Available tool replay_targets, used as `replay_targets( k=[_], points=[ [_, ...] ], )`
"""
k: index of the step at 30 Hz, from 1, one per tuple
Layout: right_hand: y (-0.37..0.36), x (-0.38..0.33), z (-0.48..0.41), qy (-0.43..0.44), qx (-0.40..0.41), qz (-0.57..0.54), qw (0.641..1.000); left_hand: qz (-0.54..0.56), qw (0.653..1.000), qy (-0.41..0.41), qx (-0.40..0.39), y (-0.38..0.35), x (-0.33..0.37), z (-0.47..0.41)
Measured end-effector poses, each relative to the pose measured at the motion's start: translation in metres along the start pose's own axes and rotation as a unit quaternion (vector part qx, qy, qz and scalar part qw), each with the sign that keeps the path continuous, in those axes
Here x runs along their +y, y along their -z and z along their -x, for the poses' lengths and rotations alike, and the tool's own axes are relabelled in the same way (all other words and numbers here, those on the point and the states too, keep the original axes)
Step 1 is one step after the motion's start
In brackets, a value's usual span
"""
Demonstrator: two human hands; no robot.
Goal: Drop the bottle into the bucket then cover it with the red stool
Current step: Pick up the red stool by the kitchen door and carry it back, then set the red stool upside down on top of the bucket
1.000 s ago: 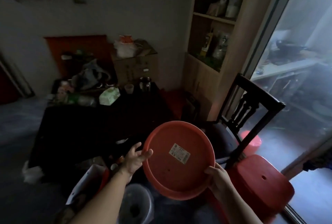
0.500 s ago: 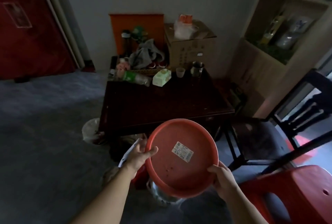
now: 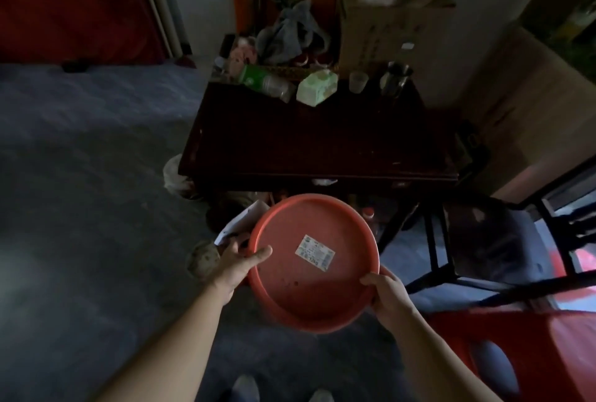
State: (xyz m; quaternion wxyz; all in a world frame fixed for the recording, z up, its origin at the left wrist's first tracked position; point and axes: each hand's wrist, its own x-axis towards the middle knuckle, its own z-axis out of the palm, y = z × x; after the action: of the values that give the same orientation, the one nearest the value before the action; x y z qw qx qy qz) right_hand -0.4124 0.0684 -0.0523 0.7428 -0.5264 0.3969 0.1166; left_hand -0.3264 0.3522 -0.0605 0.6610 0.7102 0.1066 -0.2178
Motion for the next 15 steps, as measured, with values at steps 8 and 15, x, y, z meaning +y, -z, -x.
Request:
replay_targets(
  k=[8,15],
  points=[
    [0.011,0.053,-0.097,-0.019,0.007,0.006,1.000,-0.028,1.000,0.005,0.009,-0.014,-0.080,-0.069],
    [0.029,0.129,-0.228,-0.012,-0.013,0.014,1.000,-0.027,1.000,-0.004,0.013,-0.019,-0.192,-0.166]
  ],
)
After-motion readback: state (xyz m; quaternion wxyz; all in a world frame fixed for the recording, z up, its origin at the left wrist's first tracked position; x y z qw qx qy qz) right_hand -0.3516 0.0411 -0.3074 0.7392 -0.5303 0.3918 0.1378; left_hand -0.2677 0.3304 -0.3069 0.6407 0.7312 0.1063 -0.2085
